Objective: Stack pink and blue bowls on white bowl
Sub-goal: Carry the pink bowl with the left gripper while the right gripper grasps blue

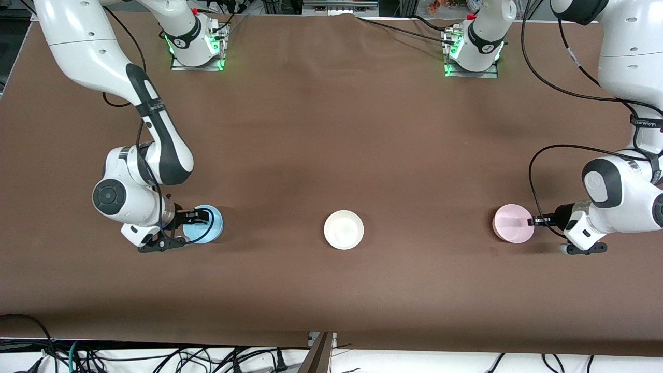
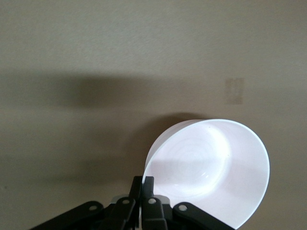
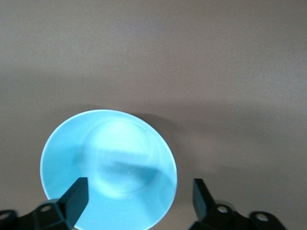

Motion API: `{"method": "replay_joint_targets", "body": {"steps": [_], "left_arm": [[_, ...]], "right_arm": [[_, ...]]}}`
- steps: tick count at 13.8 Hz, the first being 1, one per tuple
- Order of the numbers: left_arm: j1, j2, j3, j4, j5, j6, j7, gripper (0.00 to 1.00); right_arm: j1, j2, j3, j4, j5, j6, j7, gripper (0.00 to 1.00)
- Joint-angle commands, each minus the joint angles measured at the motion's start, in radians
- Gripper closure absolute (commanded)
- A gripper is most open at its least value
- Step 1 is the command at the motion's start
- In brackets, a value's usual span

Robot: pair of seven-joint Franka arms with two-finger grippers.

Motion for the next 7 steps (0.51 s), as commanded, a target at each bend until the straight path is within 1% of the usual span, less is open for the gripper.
{"method": "replay_joint_targets", "body": {"steps": [1, 2, 3, 4, 5, 7], "left_arm": [[-0.033, -0.027, -0.012, 0.059, -0.046, -0.094, 0.005, 1.0], [-0.054, -0.029, -0.016, 0.079, -0.065, -0.114, -0.022, 1.0], [-0.076, -0.035, -0.04, 0.093, -0.069, -0.125, -0.065, 1.0], [-0.091, -0.036, -0.072, 0.113, -0.064, -0.126, -0.122, 1.0], [-0.109, -0.035, -0.106, 0.125, -0.063, -0.126, -0.169, 1.0], [-0.142, -0.032, -0.178, 0.127, -0.063, -0.117, -0.266, 1.0]], "right_arm": [[-0.019, 0.027, 0.008, 0.018, 0.002, 0.001, -0.031, 0.17], [-0.021, 0.036, 0.008, 0.018, 0.003, 0.004, -0.031, 0.19], [-0.023, 0.039, 0.008, 0.018, 0.005, 0.004, -0.029, 0.2], [-0.024, 0.04, 0.008, 0.018, 0.005, 0.004, -0.029, 0.25], [-0.026, 0.04, 0.008, 0.018, 0.005, 0.004, -0.029, 0.3], [-0.026, 0.04, 0.008, 0.018, 0.005, 0.002, -0.031, 0.48]]}}
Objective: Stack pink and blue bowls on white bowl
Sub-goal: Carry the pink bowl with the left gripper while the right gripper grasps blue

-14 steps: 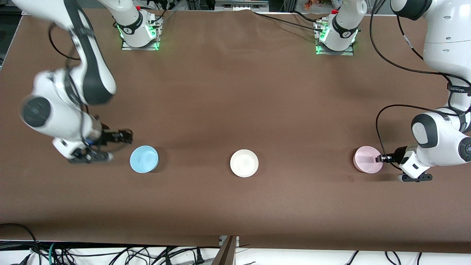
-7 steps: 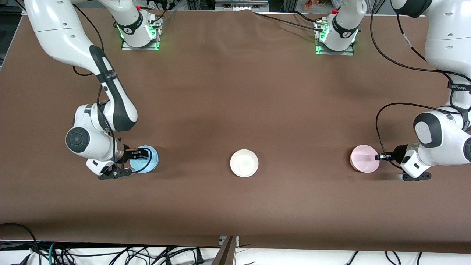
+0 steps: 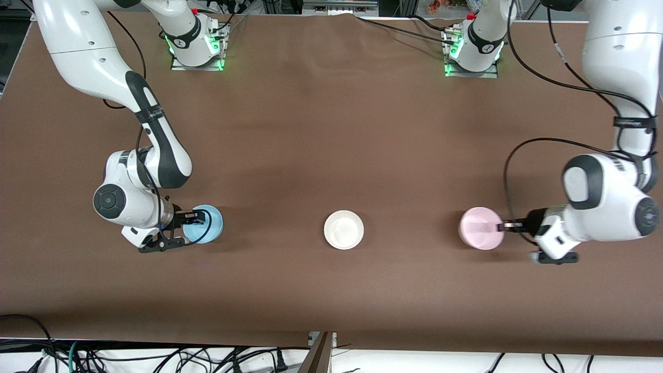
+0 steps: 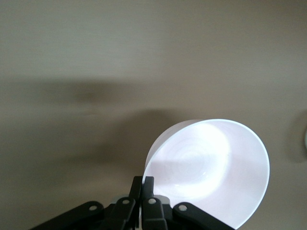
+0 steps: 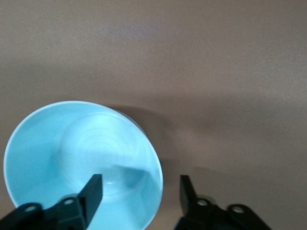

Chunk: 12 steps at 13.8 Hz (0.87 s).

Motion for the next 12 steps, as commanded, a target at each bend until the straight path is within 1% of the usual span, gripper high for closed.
{"method": "replay_joint_targets", "body": {"steps": [1, 3, 4, 5, 6, 7, 9, 10, 12], "left_arm": [[-0.05, 0.002, -0.068, 0.012, -0.014, -0.002, -0.121, 1.0], [-0.102, 0.009, -0.101, 0.012, -0.013, 0.047, -0.164, 1.0], [-0.137, 0.018, -0.107, 0.014, -0.013, 0.073, -0.189, 1.0], [-0.175, 0.027, -0.113, 0.017, -0.011, 0.107, -0.233, 1.0], [-0.208, 0.039, -0.118, 0.023, -0.004, 0.141, -0.302, 1.0], [-0.232, 0.054, -0.124, 0.037, 0.012, 0.175, -0.362, 1.0], [-0.292, 0.094, -0.128, 0.083, 0.039, 0.206, -0.426, 1.0], [-0.315, 0.114, -0.128, 0.11, 0.05, 0.221, -0.466, 1.0], [-0.343, 0.148, -0.128, 0.158, 0.059, 0.233, -0.516, 1.0]], "right_arm": [[-0.012, 0.005, 0.008, 0.02, 0.005, -0.004, -0.019, 0.59], [-0.018, 0.002, 0.008, 0.022, 0.008, -0.01, -0.02, 0.8], [-0.026, 0.002, 0.01, 0.023, 0.009, -0.011, -0.019, 0.89], [-0.026, 0.002, 0.01, 0.026, 0.009, -0.013, -0.019, 0.96], [-0.026, -0.001, 0.011, 0.029, 0.009, -0.019, -0.016, 1.0], [-0.026, -0.002, 0.015, 0.045, 0.012, -0.037, -0.011, 1.0], [-0.025, -0.001, 0.015, 0.112, 0.075, -0.131, -0.001, 1.0], [-0.017, -0.001, 0.015, 0.137, 0.084, -0.169, 0.009, 1.0], [-0.014, -0.004, 0.016, 0.17, 0.086, -0.203, 0.019, 1.0]]}}
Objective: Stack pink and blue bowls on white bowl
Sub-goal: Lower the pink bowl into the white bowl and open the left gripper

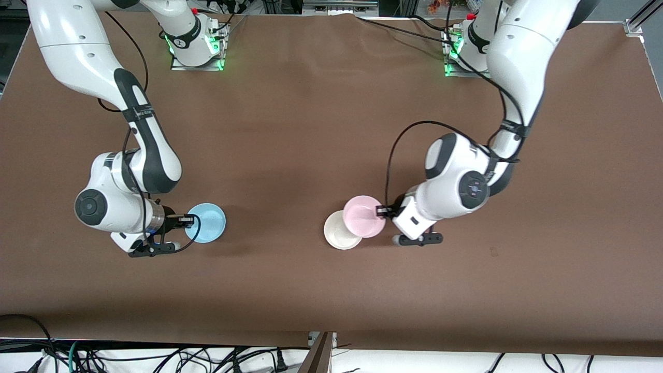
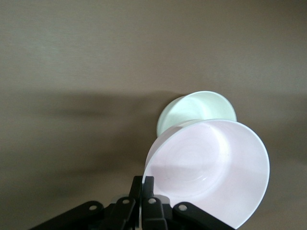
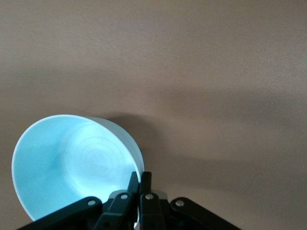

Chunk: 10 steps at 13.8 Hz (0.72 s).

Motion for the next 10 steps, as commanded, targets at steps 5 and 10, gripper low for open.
{"method": "replay_joint_targets", "body": {"steps": [5, 10], "left_arm": [[-0.045, 0.117, 0.008, 0.144, 0.051, 0.047, -0.076, 1.0], [-0.059, 0.136, 0.011, 0.15, 0.052, 0.05, -0.088, 1.0]], "right_arm": [[0.056, -0.003, 0.013, 0.136, 0.017, -0.167, 0.137, 1.0], [0.107, -0.006, 0.013, 0.147, 0.018, -0.172, 0.255, 1.0]]}}
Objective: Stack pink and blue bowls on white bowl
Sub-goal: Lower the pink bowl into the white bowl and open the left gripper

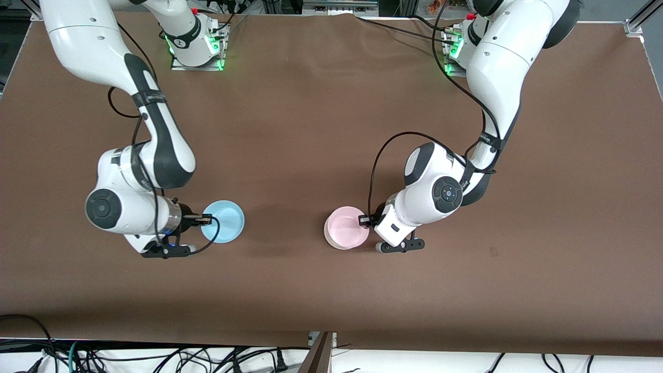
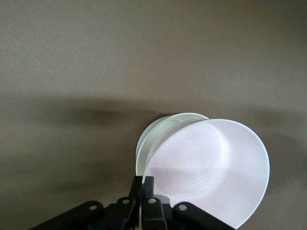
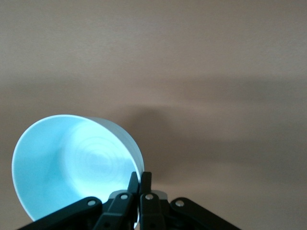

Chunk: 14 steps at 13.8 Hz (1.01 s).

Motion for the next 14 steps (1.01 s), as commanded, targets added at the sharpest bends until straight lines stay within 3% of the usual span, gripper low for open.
{"method": "replay_joint_targets", "body": {"steps": [1, 5, 13, 14], "left_arm": [[-0.026, 0.037, 0.008, 0.047, 0.031, 0.01, -0.047, 1.0], [-0.033, 0.049, 0.008, 0.046, 0.085, 0.013, -0.081, 1.0], [-0.044, 0.057, 0.007, 0.046, 0.085, 0.013, -0.18, 1.0], [-0.046, 0.056, 0.007, 0.046, 0.085, 0.013, -0.189, 0.95]], "right_arm": [[0.018, -0.006, -0.001, 0.015, 0.012, -0.025, 0.046, 1.0], [0.029, -0.006, -0.001, 0.015, 0.012, -0.025, 0.07, 1.0], [0.029, -0.006, -0.001, 0.015, 0.012, -0.025, 0.071, 1.0], [0.029, -0.006, -0.001, 0.015, 0.012, -0.025, 0.07, 1.0]]}}
